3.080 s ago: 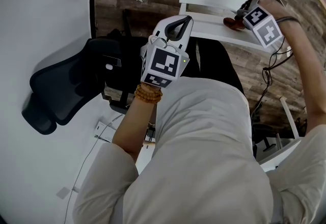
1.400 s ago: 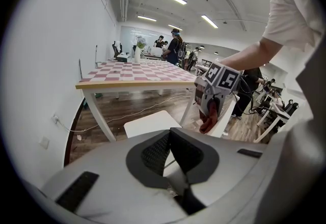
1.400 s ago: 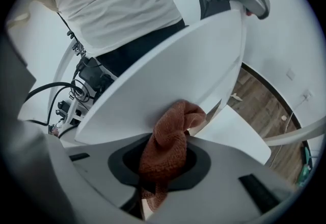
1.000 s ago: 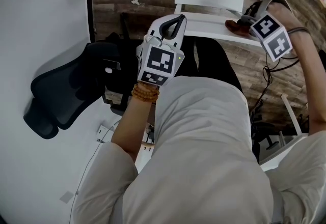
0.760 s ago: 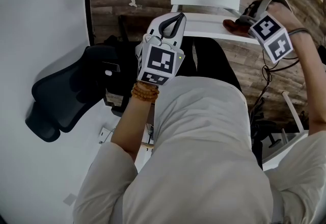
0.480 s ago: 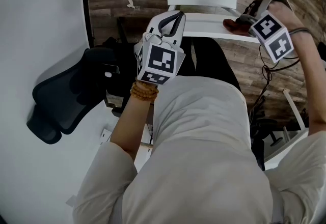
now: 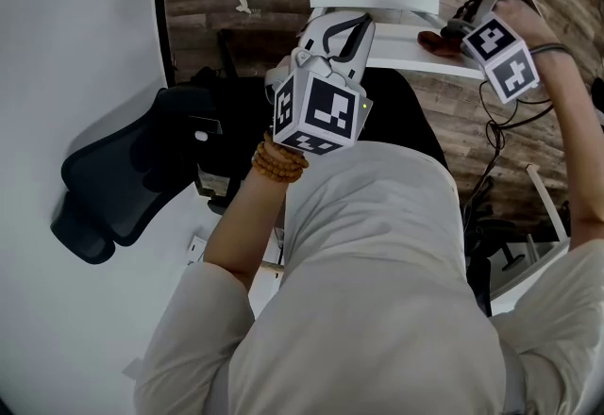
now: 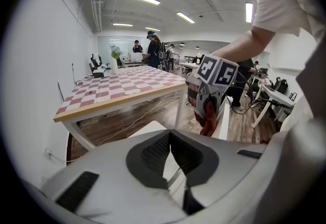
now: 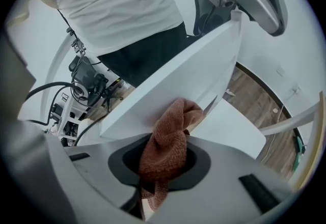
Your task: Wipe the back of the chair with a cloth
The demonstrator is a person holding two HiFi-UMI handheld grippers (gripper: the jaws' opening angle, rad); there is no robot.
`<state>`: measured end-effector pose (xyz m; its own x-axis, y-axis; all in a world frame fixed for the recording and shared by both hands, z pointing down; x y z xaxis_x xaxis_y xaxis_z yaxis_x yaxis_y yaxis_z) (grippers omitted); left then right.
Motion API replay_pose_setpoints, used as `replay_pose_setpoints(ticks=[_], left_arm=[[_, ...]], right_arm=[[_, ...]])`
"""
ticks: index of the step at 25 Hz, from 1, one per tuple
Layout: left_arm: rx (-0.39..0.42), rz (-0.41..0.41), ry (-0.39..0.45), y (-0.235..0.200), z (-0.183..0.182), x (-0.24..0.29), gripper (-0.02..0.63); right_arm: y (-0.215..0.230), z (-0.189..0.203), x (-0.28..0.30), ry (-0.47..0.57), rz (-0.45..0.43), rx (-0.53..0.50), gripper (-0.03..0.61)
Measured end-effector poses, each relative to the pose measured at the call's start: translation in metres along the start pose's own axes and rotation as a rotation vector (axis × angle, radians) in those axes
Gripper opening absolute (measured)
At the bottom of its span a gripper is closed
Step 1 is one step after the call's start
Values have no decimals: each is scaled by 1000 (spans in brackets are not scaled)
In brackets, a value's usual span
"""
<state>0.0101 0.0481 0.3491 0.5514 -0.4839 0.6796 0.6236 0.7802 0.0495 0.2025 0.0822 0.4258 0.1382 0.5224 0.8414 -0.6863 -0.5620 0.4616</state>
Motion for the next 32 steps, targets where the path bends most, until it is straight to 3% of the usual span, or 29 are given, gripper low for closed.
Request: replay_pose_setpoints(ticks=[10,32], left_arm=[[8,39,-5,17,-1,10,17],[-2,56,-26,27,5,1,18]], right_arm=[[21,20,29,-22,-7,6,86],[42,47,103,-74,-155,-14,86]])
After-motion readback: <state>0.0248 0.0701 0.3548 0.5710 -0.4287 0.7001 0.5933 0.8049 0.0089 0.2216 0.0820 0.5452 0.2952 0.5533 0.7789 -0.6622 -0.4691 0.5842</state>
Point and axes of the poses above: the fingertips, and each gripper's own axes: x forward along the fingers, y to its right, z out of its underside, the point moved 7 cm from there along -x, backward along the fingers, and after that the axes turned 8 degrees about -z, right-handed, at the moved point
